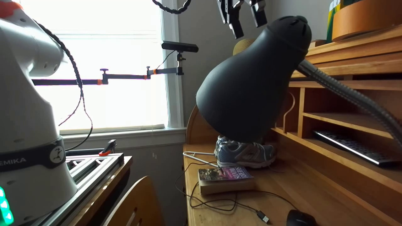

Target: Open the drawer on the left.

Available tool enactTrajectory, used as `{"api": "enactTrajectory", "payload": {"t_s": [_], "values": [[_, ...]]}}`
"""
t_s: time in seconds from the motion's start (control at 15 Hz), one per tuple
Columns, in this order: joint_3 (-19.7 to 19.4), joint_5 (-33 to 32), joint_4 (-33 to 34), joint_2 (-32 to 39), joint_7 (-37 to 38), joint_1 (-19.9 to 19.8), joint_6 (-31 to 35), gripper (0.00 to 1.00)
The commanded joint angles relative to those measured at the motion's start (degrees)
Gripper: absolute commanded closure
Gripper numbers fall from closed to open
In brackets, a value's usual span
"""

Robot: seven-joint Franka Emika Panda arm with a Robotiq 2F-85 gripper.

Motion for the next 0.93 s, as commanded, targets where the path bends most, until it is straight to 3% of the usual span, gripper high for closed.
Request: {"api": "enactTrajectory", "payload": {"t_s": [0.0,0.33,0.67,0.87], "values": [[2.35,3.28,-3.81,-1.58,0.54,2.89,1.66,0.0],[8.72,5.1,-5.02,1.38,8.73,5.57,3.38,0.0],[14.86,4.82,-4.12,8.54,19.47,6.09,13.46,0.0],[16.63,5.38,-2.09,14.24,22.97,6.84,15.76,0.0]]}}
